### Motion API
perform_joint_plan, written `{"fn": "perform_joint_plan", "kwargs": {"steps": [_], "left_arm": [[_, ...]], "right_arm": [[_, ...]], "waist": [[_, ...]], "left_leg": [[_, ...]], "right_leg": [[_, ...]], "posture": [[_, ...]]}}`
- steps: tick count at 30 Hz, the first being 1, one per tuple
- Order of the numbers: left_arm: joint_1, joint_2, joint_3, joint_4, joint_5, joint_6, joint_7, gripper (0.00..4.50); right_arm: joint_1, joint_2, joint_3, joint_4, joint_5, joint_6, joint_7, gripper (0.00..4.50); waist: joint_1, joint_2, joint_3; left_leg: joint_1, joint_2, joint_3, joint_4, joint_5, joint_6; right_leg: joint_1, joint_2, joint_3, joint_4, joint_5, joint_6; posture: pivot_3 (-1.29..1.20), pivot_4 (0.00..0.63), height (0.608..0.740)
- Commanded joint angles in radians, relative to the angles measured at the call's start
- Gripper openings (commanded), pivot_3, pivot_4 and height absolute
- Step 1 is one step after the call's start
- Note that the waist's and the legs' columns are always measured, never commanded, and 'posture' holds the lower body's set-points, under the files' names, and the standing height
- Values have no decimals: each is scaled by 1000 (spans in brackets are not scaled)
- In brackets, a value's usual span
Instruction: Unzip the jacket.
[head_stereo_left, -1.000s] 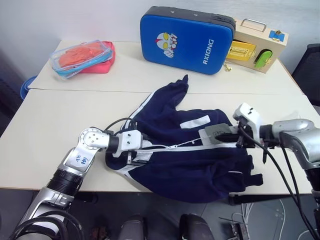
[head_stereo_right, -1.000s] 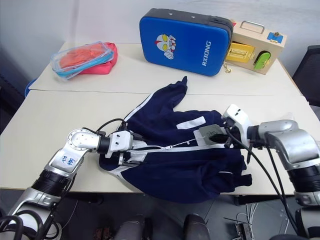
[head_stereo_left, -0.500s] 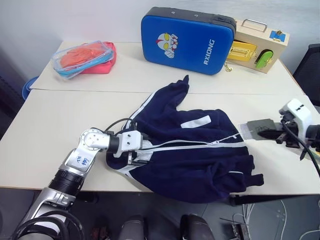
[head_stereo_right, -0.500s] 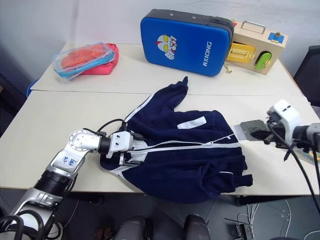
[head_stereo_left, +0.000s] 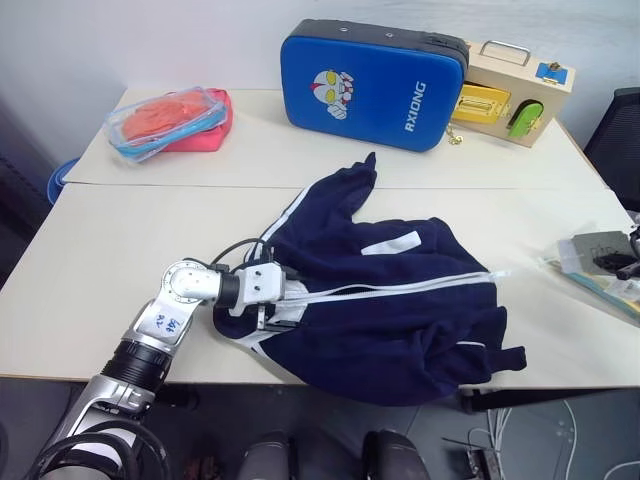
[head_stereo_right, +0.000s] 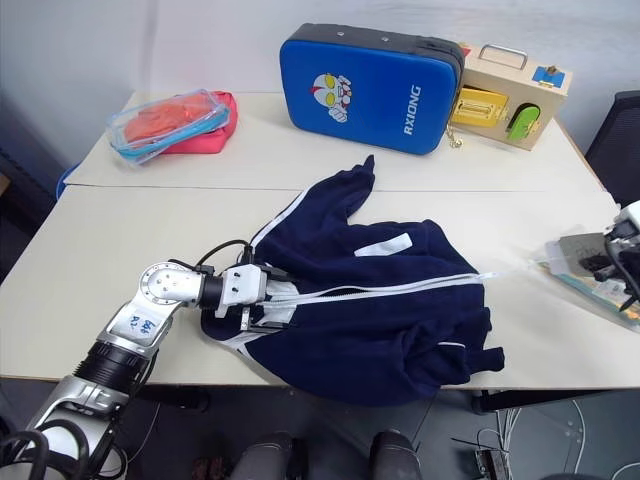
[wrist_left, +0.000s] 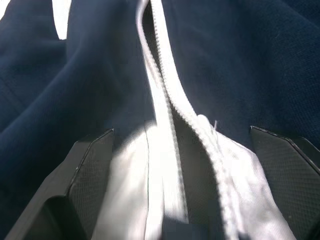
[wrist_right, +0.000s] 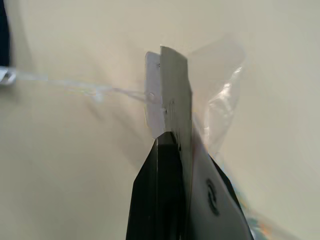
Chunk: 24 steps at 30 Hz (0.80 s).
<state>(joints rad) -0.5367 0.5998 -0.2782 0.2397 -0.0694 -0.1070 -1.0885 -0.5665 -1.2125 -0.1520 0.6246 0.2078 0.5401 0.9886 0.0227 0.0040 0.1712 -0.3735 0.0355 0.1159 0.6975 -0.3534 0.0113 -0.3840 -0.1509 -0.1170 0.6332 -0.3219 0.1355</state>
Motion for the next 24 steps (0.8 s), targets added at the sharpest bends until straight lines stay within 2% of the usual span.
{"fn": "perform_joint_plan", "kwargs": {"steps": [1, 5, 7, 10, 12, 13, 15, 17, 20, 24], "left_arm": [[30, 3, -41, 45, 77, 14, 12, 4500], [27, 4, -38, 42, 75, 15, 15, 4500], [27, 0, -31, 37, 68, 16, 22, 4500], [29, -19, 7, -12, 2, 99, 23, 4500], [21, -26, 49, -76, -60, 196, 19, 4500], [19, -24, 70, -112, -92, 249, 15, 4500], [19, -19, 94, -159, -125, 315, 9, 4500], [25, 11, 135, -228, -194, 410, -19, 4500], [36, 116, 237, -328, -324, 552, -91, 4500], [77, 343, 375, -334, -401, 622, -226, 4500]], "right_arm": [[-104, -17, 12, 88, -54, -64, -23, 49], [-254, 19, 34, 202, -88, -132, -51, 49], [-305, 63, 39, 196, -65, -105, -7, 49], [-301, 131, 56, 43, 1, -6, 105, 49], [-246, 156, 84, -126, 51, 74, 187, 49], [-215, 159, 99, -198, 64, 95, 218, 209], [-179, 158, 110, -274, 75, 119, 239, 640], [-169, 149, 130, -299, 72, 119, 268, 1330], [-169, 79, 186, -258, 8, -6, 370, 2405], [-206, -44, 195, -134, -2, -220, 570, 3874]], "waist": [[-2, 0, 0], [-3, 3, -1], [-6, 3, -1], [-9, 3, -1], [-7, 4, -1], [-5, 4, -1], [1, 4, -1], [2, 3, 0], [-1, 1, 3], [-9, 2, 5]], "left_leg": [[1, 0, 0, 0, 0, 0], [3, 0, 0, -1, 0, 0], [3, 1, 0, -1, 0, 0], [3, 1, -1, -1, 0, 0], [2, 1, -1, -1, 0, 0], [1, 2, -2, -1, 0, 0], [-5, 1, -3, 0, 0, 0], [-15, 0, -5, 3, 0, 0], [-17, 0, -6, 2, 0, 0], [-16, 0, -6, 0, 0, 0]], "right_leg": [[1, 0, 0, -1, 0, 0], [3, 0, 0, -5, 0, 0], [3, 0, 0, -5, 0, 0], [4, 1, -1, -5, 0, 0], [3, 1, -1, -3, 0, 0], [3, 1, -2, -3, 0, 0], [-2, 1, -3, -3, 0, 0], [-10, 1, -5, -2, 0, 1], [-11, 1, -7, -3, 0, 1], [-10, 1, -7, -5, 0, 1]], "posture": [[0, 150, 740], [0, 150, 740], [0, 150, 740], [0, 150, 740], [0, 150, 740], [0, 150, 740], [0, 150, 740], [0, 150, 740], [0, 150, 740], [0, 150, 740]]}}
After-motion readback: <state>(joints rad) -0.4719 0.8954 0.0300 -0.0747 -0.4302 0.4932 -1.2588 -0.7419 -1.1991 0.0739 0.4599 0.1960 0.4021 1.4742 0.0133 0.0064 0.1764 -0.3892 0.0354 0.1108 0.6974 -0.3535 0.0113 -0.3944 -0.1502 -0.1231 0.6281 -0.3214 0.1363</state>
